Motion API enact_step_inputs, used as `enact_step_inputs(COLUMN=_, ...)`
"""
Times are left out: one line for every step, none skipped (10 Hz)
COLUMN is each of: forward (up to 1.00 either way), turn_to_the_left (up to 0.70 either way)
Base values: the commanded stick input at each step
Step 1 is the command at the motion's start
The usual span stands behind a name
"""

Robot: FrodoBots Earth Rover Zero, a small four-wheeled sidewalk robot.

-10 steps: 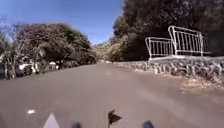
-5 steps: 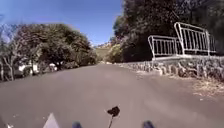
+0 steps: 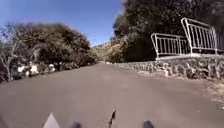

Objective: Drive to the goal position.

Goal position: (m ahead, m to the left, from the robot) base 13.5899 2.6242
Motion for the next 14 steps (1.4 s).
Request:
enact_step_inputs(forward=0.85, turn_to_the_left=0.0)
enact_step_inputs(forward=0.85, turn_to_the_left=0.0)
enact_step_inputs(forward=0.85, turn_to_the_left=0.0)
enact_step_inputs(forward=0.85, turn_to_the_left=0.0)
enact_step_inputs(forward=0.85, turn_to_the_left=0.0)
enact_step_inputs(forward=0.85, turn_to_the_left=0.0)
enact_step_inputs(forward=0.85, turn_to_the_left=0.0)
enact_step_inputs(forward=0.85, turn_to_the_left=0.0)
enact_step_inputs(forward=0.85, turn_to_the_left=0.0)
enact_step_inputs(forward=0.85, turn_to_the_left=0.0)
enact_step_inputs(forward=0.85, turn_to_the_left=0.0)
enact_step_inputs(forward=0.85, turn_to_the_left=0.0)
enact_step_inputs(forward=0.85, turn_to_the_left=0.0)
enact_step_inputs(forward=0.85, turn_to_the_left=0.0)
